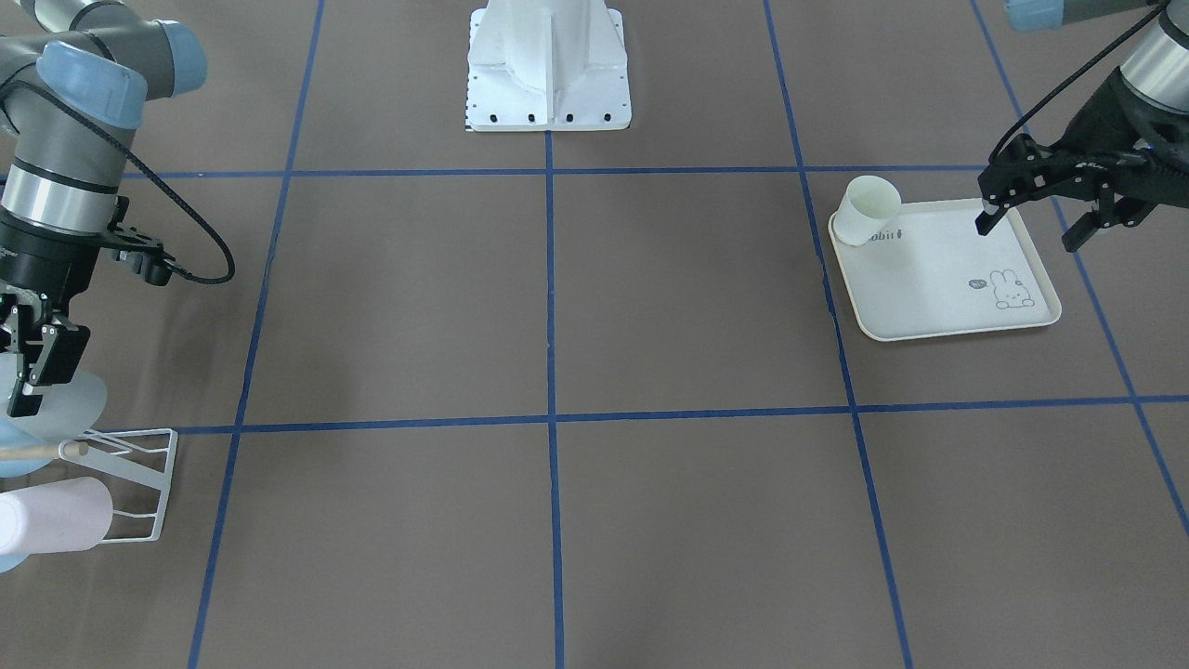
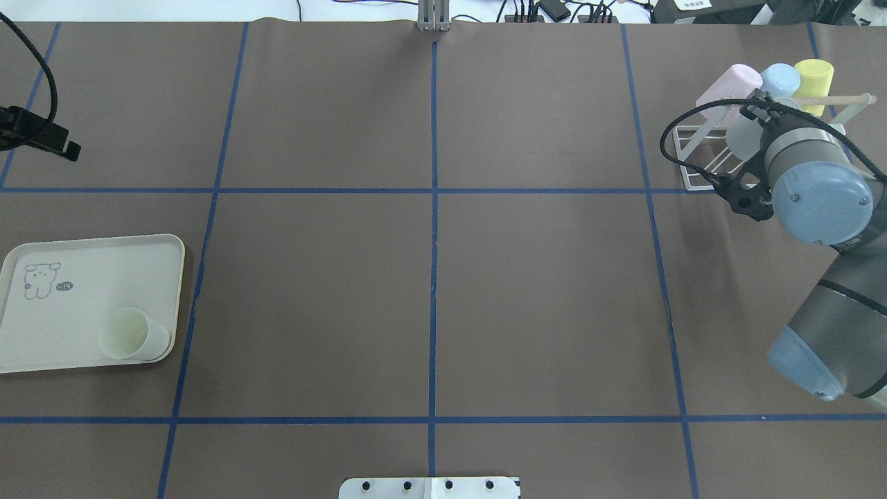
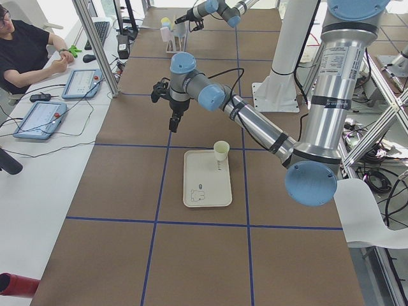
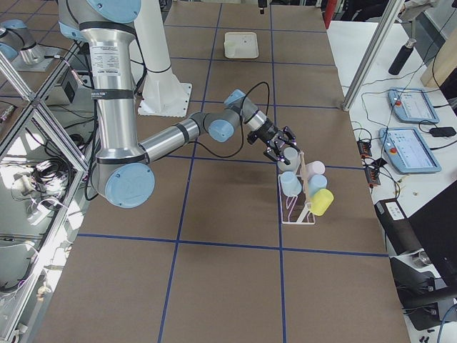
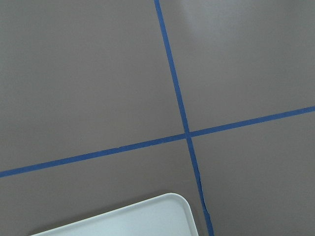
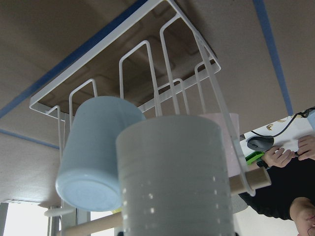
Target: Transfer IKEA cup to right arm and place on rack
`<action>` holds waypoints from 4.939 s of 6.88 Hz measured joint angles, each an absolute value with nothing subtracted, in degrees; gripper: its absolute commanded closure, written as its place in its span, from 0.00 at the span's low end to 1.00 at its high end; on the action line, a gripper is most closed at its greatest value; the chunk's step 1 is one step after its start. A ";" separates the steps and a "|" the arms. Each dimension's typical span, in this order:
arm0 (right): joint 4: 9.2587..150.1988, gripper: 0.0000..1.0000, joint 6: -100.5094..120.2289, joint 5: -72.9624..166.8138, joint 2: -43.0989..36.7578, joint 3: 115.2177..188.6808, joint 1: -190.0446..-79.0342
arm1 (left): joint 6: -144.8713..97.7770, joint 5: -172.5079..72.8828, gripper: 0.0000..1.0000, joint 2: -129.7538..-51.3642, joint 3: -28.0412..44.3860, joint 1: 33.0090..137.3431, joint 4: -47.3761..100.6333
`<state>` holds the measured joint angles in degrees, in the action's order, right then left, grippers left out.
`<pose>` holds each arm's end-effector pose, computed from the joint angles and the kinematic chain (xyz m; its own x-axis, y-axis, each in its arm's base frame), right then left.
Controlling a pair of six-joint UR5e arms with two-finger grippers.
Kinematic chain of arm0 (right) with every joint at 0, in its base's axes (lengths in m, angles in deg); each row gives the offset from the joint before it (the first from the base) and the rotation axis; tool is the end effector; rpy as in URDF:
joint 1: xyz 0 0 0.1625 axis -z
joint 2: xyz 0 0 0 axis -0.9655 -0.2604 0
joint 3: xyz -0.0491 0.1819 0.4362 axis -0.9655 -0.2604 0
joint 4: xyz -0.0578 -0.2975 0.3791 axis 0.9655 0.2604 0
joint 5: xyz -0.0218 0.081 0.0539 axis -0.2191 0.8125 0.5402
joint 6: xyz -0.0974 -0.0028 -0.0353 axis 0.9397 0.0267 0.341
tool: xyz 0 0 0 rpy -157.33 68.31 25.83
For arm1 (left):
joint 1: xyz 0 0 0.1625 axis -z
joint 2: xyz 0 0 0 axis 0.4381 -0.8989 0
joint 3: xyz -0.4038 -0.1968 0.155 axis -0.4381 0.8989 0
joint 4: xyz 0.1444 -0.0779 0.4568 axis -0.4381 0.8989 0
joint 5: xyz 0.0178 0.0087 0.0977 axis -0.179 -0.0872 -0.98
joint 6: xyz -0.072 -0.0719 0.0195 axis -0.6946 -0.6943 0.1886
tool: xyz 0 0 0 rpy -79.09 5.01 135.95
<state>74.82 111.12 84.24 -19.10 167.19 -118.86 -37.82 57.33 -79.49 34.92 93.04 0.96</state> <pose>-0.3047 -0.5500 0.4620 -0.4683 -0.5617 -0.6820 0.8813 -0.3523 -0.3150 0.1611 -0.5563 0.3615 0.6522 0.2108 -0.7282 0.0048 0.9594 0.2821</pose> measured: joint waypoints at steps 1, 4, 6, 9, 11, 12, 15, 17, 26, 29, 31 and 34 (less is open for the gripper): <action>74.83 0.65 111.10 84.33 -19.02 167.02 -118.82 | -37.82 57.33 0.00 -79.49 34.91 93.04 0.97; 74.79 0.39 111.06 84.37 -18.82 166.30 -118.71 | -37.76 57.33 0.00 -79.53 34.66 92.98 0.99; 74.79 0.26 111.01 84.37 -18.48 165.65 -118.68 | -37.79 57.33 0.00 -79.53 34.56 92.96 1.02; 74.79 0.18 111.00 84.37 -18.21 165.48 -118.68 | -37.74 57.33 0.00 -79.57 34.54 92.95 1.01; 74.79 0.17 111.00 84.37 -18.07 165.48 -118.68 | -37.73 57.33 0.00 -79.57 34.51 92.96 1.04; 74.81 0.14 110.79 84.60 -17.53 165.59 -118.68 | -37.71 57.31 0.00 -79.53 34.48 92.98 1.05; 74.99 0.10 94.77 93.86 -14.05 167.13 -118.75 | -37.41 55.63 0.00 -78.25 34.67 92.68 3.05; 74.14 0.01 71.42 103.43 -13.19 169.41 -118.76 | -37.70 53.76 0.00 -74.62 34.86 91.44 7.60; 63.98 0.01 18.66 117.07 -12.29 170.57 -115.91 | -61.96 43.84 0.23 -56.03 35.47 68.45 31.45; 63.98 0.01 18.49 117.03 -12.29 170.57 -115.78 | -65.49 44.21 0.62 -56.19 34.85 65.88 31.68; 63.98 0.01 18.45 116.99 -12.30 170.58 -115.78 | -65.74 44.33 0.69 -56.42 34.48 65.74 31.73; 63.98 0.01 18.45 116.98 -12.37 170.57 -115.78 | -65.77 44.40 0.82 -57.01 33.43 65.71 31.87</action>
